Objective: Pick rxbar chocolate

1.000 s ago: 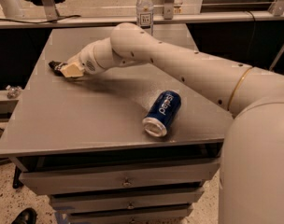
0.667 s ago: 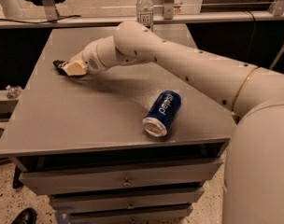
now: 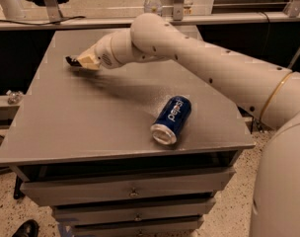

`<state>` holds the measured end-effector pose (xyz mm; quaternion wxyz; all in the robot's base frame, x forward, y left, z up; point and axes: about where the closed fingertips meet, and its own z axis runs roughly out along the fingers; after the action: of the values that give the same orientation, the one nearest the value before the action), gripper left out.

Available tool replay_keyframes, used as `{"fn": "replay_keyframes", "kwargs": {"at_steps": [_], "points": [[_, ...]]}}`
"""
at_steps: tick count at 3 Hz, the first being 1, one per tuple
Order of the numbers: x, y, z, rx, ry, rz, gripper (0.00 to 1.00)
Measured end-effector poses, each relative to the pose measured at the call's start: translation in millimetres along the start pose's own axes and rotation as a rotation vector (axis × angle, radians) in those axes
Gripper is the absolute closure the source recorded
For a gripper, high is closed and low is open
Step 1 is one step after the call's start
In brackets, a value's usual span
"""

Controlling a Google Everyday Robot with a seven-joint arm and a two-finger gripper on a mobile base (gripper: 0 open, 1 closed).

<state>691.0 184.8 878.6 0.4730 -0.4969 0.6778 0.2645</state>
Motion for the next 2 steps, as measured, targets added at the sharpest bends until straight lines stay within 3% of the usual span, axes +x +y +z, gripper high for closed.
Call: {"fn": "replay_keyframes", "kwargs": {"at_steps": [1,2], "points": [[-14,-8,-22,0.023,-0.032,-0.022,1.0],[-38,-15,-49,0.036,-0.107,-0.036,1.0]]}}
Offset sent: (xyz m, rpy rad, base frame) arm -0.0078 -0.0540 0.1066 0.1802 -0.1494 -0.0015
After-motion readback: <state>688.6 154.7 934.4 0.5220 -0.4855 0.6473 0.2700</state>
